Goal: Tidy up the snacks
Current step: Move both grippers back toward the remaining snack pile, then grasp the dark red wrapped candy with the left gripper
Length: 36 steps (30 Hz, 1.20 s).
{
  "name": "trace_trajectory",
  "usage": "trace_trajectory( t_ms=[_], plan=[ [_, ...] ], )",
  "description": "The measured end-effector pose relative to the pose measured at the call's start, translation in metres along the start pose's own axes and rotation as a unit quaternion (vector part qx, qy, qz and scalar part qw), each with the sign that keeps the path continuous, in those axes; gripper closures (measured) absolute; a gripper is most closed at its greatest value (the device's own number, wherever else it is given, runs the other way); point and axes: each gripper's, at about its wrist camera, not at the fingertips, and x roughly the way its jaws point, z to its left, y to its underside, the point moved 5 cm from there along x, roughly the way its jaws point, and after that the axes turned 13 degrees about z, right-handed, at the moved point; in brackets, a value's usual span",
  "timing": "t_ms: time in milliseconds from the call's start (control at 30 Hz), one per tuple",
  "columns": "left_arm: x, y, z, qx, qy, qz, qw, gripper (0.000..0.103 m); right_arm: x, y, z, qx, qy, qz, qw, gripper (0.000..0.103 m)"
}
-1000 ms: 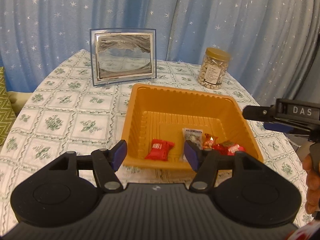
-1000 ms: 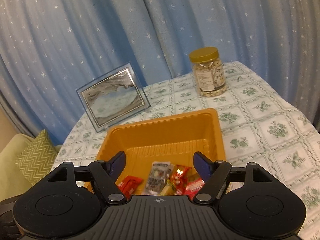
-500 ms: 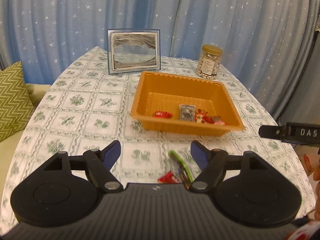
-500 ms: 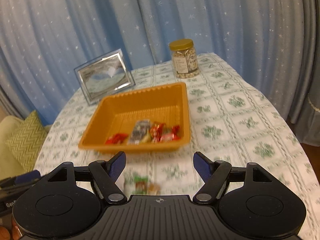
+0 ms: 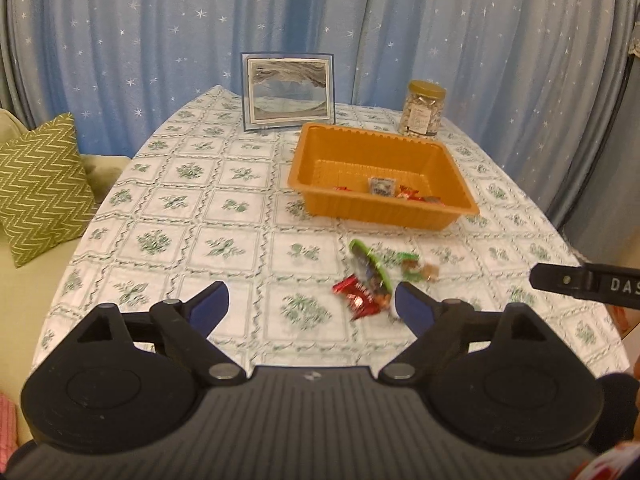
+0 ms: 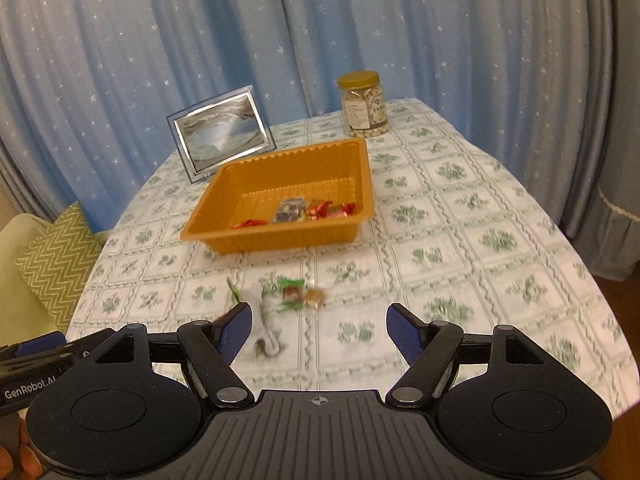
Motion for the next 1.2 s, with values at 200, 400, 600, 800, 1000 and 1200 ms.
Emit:
trace_trajectory(
  t_ms=[200, 400, 600, 800, 1000, 1200],
  plan=[
    [0.004, 0.015, 0.006, -0.003, -0.003, 0.01, 0.9999, 0.014, 0.001, 0.019, -0.008, 0.004, 0.006, 0.011, 1.0, 0.029],
    [0.008, 0.021, 0.006, -0.007, -0.002, 0.018, 0.9998, 0.014, 0.003, 0.025, -0.011, 0.009, 0.01, 0.014, 1.0, 0.029],
    [0.018, 0.021, 0.004, -0.01, 0.001, 0.022, 0.9997, 0.014, 0.006, 0.025, -0.012, 0.01, 0.008, 0.006, 1.0, 0.029],
    [0.033, 0.017, 0.0, -0.015, 0.006, 0.022, 0.9996, 0.016, 0.019, 0.026, -0.015, 0.014, 0.011, 0.009, 1.0, 0.029],
    [0.062, 0.01, -0.009, -0.016, 0.014, 0.03, 0.9993, 0.029, 0.032, 0.024, -0.023, 0.019, 0.018, 0.005, 1.0, 0.029],
    [0.1, 0.002, -0.02, -0.013, 0.022, 0.044, 0.9987, 0.049, 0.046, 0.017, -0.033, 0.029, 0.022, -0.001, 0.999, 0.029]
  ],
)
